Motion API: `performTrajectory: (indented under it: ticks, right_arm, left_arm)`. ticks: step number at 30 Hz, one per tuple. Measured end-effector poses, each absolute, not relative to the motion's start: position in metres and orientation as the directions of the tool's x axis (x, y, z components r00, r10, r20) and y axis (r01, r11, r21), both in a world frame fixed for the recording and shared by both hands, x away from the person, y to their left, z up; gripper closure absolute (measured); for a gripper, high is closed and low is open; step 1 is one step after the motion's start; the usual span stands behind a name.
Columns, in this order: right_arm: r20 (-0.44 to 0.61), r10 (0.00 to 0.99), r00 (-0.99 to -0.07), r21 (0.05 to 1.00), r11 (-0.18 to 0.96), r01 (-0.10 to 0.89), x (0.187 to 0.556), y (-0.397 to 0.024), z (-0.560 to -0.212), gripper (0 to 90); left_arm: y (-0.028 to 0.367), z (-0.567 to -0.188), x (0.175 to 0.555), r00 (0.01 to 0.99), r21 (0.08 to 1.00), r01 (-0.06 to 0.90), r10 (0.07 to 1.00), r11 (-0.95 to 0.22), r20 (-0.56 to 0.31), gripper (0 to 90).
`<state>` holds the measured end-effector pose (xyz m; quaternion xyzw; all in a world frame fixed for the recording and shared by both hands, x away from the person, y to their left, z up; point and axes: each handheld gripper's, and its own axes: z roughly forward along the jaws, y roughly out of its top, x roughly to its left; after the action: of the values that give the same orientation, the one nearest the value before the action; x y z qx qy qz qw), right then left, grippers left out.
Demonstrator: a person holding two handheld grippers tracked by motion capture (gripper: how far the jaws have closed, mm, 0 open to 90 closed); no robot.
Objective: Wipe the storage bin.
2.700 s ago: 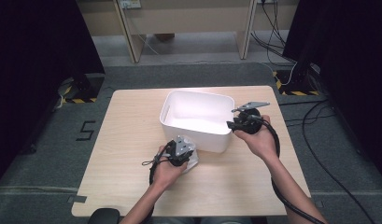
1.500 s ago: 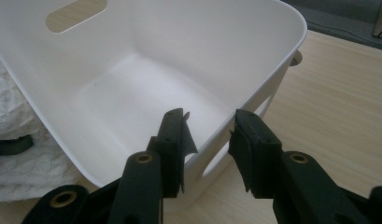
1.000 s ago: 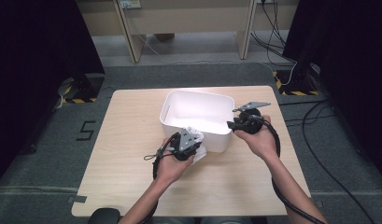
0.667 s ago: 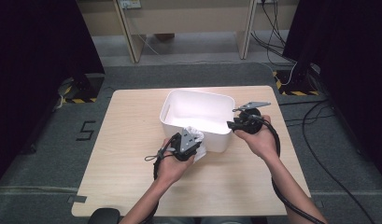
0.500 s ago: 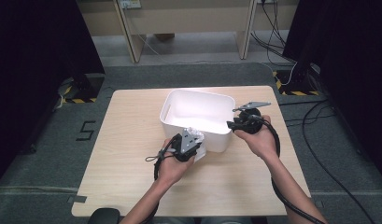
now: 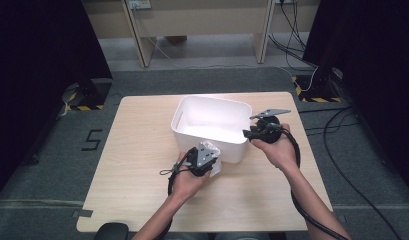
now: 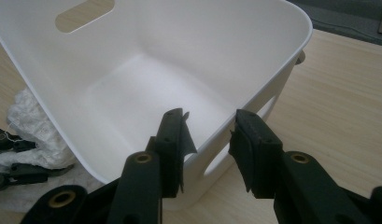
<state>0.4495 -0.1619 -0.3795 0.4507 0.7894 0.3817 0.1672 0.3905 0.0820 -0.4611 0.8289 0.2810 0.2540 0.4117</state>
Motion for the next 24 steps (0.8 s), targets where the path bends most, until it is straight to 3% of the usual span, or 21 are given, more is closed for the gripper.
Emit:
performTrajectory:
  ticks: [24]
  right_arm:
    - [0.08,0.84,-0.536,0.756,0.3,0.582,0.449,-0.162,-0.379,64.1]
  left_arm:
    - [0.077,-0.481,0.399,0.74,0.771,0.307,0.649,-0.558,0.175,78.4]
